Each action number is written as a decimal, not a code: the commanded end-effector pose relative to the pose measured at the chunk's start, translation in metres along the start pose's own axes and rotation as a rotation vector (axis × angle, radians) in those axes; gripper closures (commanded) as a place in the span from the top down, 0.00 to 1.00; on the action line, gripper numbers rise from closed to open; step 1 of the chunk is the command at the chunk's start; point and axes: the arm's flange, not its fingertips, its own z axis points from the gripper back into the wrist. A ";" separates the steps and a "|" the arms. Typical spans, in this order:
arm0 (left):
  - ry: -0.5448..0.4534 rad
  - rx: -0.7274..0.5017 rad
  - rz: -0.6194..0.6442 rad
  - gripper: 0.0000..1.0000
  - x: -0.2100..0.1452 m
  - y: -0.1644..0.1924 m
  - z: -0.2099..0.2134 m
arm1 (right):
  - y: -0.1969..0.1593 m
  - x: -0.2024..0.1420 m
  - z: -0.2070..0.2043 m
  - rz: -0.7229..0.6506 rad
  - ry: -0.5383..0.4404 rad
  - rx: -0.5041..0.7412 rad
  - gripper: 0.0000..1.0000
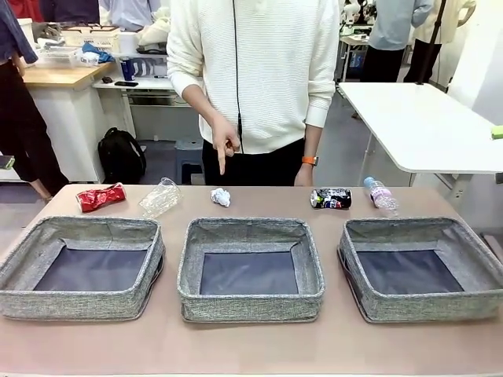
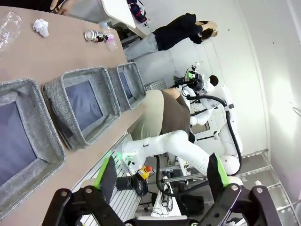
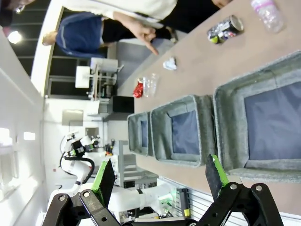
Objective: Sort the waste into the appropriate baskets.
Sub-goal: Pick up the waste item pointed out by the person.
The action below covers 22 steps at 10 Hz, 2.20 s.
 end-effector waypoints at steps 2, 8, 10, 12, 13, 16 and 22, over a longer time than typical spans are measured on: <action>0.028 0.283 -0.043 1.00 0.034 -0.004 -0.074 | 0.001 0.005 0.000 0.026 -0.006 0.030 1.00; 0.219 0.865 -0.327 1.00 0.086 0.017 -0.320 | 0.001 0.005 0.000 0.026 -0.006 0.030 1.00; 0.282 0.629 -0.151 1.00 0.084 0.013 -0.311 | 0.001 0.005 0.000 0.026 -0.006 0.030 1.00; 0.193 0.832 -0.384 1.00 0.071 0.015 -0.339 | 0.001 0.005 0.000 0.026 -0.006 0.030 1.00; 0.227 0.792 -0.317 1.00 0.081 0.027 -0.335 | 0.001 0.005 0.000 0.026 -0.006 0.030 1.00; 0.132 1.116 -0.144 1.00 0.136 0.057 -0.384 | 0.001 0.005 0.000 0.026 -0.006 0.030 1.00; 0.229 1.228 -0.068 1.00 0.199 0.131 -0.458 | 0.001 0.005 0.000 0.026 -0.006 0.030 1.00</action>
